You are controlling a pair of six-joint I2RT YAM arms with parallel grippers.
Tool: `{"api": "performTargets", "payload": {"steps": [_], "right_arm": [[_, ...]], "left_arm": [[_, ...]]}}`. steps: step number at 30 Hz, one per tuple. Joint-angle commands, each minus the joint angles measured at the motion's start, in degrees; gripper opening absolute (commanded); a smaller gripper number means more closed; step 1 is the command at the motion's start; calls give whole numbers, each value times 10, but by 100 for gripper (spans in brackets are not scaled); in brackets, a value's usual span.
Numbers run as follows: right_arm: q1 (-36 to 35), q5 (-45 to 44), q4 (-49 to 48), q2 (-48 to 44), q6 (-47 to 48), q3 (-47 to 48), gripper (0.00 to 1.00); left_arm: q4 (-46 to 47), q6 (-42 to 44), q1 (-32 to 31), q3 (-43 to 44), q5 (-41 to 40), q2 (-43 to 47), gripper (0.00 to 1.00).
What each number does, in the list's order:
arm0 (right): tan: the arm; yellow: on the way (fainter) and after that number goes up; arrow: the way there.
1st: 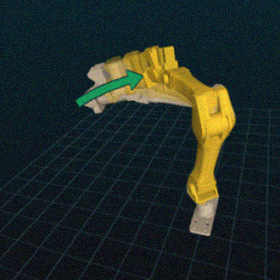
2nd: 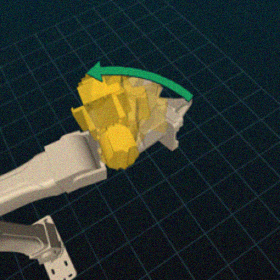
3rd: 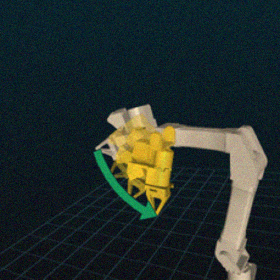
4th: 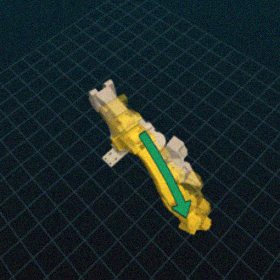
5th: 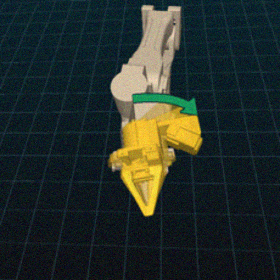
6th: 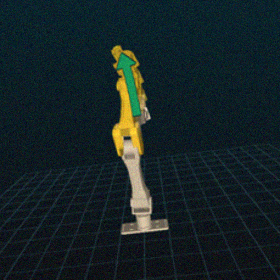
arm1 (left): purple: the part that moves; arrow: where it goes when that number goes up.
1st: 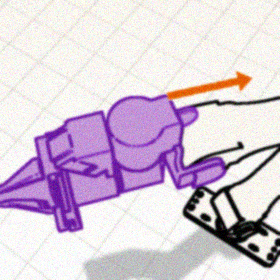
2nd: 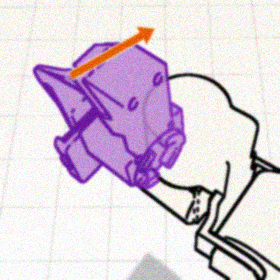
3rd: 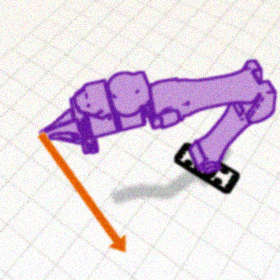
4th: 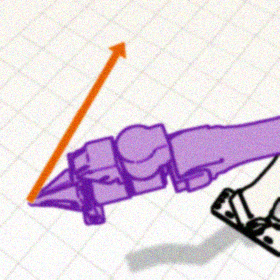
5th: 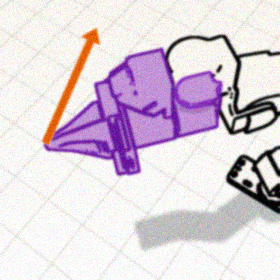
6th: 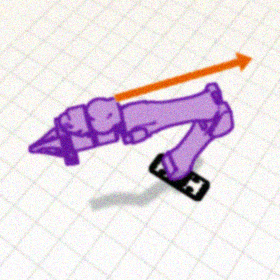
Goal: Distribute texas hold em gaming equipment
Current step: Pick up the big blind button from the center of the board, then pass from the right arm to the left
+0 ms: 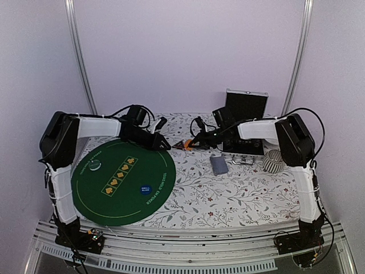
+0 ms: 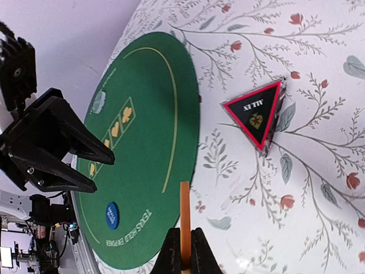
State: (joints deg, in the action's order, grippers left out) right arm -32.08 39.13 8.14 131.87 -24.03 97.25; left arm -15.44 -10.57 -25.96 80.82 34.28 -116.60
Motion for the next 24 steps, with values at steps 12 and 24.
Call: {"api": "performTargets", "payload": {"steps": [12, 24], "right_arm": [[-122, 23, 0, -347, 278, -208, 2], [-158, 19, -6, -373, 310, -195, 2]], "left_arm": [[161, 82, -76, -189, 218, 296, 63], [113, 134, -111, -189, 184, 342, 21]]}}
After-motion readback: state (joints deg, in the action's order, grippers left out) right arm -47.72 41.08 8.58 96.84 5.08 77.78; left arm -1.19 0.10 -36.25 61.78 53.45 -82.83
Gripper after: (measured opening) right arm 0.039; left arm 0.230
